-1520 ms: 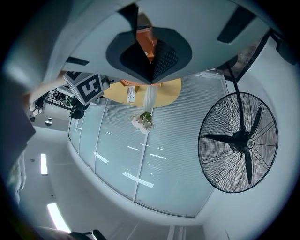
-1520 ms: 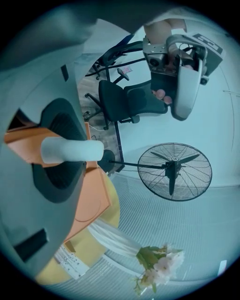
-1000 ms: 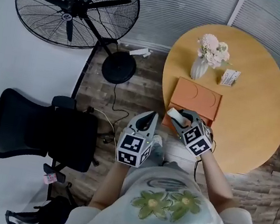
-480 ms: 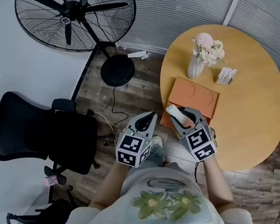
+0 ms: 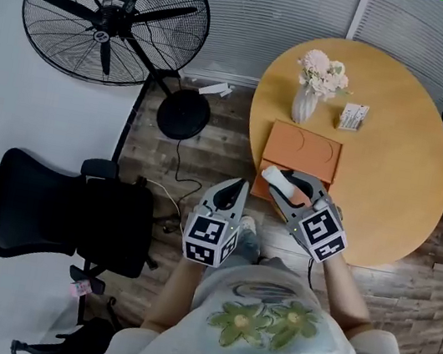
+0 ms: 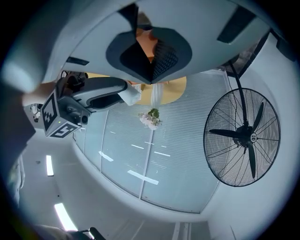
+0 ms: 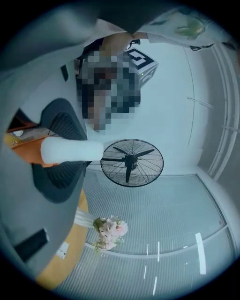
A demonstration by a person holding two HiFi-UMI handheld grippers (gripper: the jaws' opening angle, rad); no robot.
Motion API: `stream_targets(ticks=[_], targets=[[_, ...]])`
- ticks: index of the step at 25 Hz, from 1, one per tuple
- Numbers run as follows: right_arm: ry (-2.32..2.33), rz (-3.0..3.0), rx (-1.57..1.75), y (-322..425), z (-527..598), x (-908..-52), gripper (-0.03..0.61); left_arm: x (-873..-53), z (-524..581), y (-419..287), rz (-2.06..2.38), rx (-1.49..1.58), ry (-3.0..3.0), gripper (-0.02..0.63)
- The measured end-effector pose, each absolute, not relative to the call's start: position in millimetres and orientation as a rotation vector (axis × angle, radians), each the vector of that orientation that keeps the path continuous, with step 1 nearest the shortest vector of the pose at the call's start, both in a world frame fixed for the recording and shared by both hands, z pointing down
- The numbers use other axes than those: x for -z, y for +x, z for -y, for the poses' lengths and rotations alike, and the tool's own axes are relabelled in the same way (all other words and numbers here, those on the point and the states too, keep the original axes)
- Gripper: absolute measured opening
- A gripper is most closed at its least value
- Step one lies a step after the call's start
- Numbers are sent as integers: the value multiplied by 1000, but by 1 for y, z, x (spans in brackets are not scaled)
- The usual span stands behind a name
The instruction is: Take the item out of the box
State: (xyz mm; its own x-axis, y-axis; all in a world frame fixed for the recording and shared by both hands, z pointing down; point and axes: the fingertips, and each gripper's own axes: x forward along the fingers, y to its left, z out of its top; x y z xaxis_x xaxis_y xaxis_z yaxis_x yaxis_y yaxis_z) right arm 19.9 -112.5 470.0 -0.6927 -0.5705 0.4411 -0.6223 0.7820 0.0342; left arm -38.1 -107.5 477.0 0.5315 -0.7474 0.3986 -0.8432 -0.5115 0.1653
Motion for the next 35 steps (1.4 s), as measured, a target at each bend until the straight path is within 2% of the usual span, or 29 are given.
stream_targets(ticks=[35], targets=[[1004,2681,-260,40,73,-439,133,-464,82,-17,1271,-350,2485,2]])
